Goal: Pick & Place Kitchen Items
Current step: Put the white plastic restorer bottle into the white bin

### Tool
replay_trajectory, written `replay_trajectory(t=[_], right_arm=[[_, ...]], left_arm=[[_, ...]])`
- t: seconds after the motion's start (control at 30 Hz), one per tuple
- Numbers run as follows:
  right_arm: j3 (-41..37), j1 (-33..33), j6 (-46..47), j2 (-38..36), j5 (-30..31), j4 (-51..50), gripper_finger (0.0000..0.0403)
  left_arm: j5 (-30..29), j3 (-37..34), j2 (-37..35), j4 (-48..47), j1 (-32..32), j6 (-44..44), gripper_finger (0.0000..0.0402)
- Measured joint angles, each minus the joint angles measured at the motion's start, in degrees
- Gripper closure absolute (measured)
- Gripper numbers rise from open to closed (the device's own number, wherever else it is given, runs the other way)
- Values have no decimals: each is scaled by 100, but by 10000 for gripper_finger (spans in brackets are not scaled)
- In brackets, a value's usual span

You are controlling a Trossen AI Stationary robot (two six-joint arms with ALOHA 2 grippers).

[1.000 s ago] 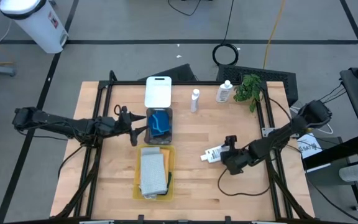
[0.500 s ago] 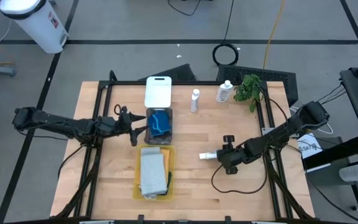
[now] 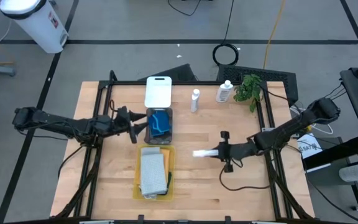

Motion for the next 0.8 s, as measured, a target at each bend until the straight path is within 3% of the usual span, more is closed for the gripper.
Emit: replay_trajectory(t=[0.2, 0.3, 0.43, 0.53, 0.8], right_arm=[[-454, -355, -649, 146, -45, 2306, 326], [-597, -638, -657, 308, -142, 2733, 327], [-651, -867, -481, 434, -802, 3339, 326], [-793, -933, -397, 642, -1129, 3752, 323], [-1019, -930, -528, 1327, -1187, 5083, 326]], left_arm=[[452, 7, 217, 693, 0, -237, 172], [791, 7, 700, 1411, -13, -225, 172], [1006, 82, 1535, 2059, -11, -91, 172], [1046, 335, 2115, 2160, -33, 77, 172], [1100, 1318, 3305, 2146, -46, 462, 172]])
